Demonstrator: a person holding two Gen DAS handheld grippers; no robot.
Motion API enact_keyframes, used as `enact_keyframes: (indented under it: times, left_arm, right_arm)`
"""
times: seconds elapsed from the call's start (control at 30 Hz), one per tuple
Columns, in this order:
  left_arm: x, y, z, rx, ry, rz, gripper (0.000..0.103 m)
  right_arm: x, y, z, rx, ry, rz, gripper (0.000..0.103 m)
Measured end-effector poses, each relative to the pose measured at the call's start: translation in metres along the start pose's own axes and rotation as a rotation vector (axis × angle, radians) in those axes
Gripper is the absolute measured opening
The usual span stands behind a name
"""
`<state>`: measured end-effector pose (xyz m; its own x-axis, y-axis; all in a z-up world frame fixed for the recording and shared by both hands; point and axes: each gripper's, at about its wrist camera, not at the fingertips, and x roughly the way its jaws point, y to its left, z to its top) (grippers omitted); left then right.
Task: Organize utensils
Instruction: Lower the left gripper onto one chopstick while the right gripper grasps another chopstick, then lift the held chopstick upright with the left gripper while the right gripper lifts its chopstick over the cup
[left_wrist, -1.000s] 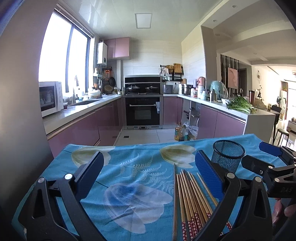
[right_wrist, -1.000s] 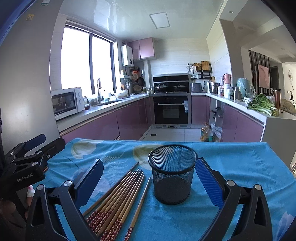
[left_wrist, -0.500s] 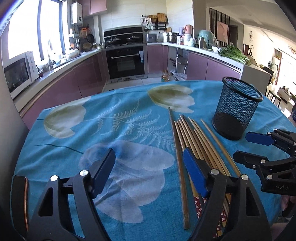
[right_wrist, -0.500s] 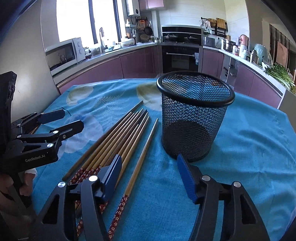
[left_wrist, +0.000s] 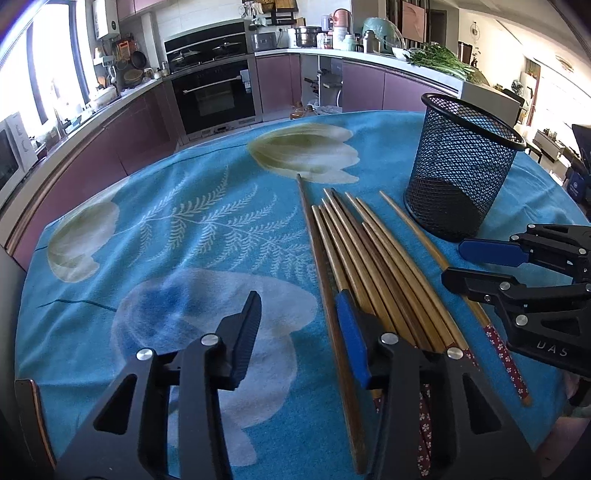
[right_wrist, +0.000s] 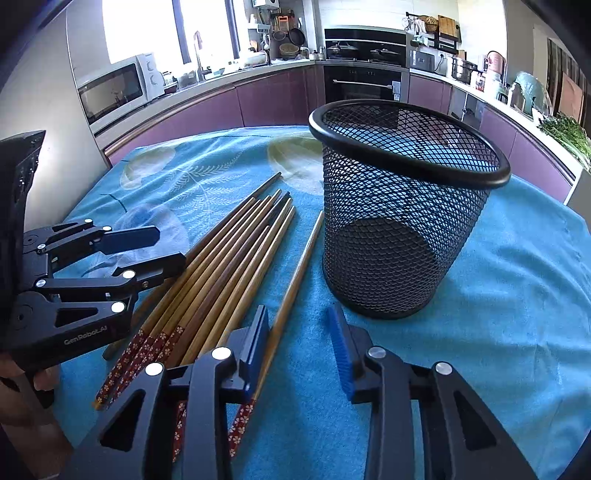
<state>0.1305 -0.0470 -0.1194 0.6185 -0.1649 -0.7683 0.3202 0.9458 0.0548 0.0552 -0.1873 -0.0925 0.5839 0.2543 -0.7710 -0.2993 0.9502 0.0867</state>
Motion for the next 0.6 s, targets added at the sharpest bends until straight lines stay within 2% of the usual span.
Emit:
enact_keyframes:
  times: [0.13, 0.2, 0.33, 0.4, 0.47, 0.6]
  left_arm:
    - [0.012, 0.0, 0.007, -0.001, 0.024, -0.016, 0.037]
    - [0.016, -0.001, 0.012, -0.001, 0.026, -0.028, 0.031]
    - [0.023, 0.001, 0.021, -0.024, 0.037, -0.054, 0.024]
    - [0.025, 0.001, 0.024, -0.04, 0.039, -0.071, 0.015]
    - [0.026, -0.001, 0.025, -0.052, 0.038, -0.081, 0.01]
    - [0.023, -0.001, 0.023, -0.084, 0.034, -0.089, 0.008]
  right_arm:
    - [0.003, 0.0, 0.004, 0.003, 0.006, 0.007, 0.026]
    - [0.004, -0.001, 0.005, 0.012, 0.007, 0.018, 0.021]
    - [0.005, -0.006, 0.005, 0.049, 0.014, 0.064, 0.01]
    - [0.005, -0.007, 0.005, 0.063, 0.016, 0.081, 0.008]
    - [0.004, -0.009, 0.005, 0.078, 0.015, 0.095, 0.006]
    - [-0.001, -0.01, 0.003, 0.088, 0.004, 0.117, 0.006]
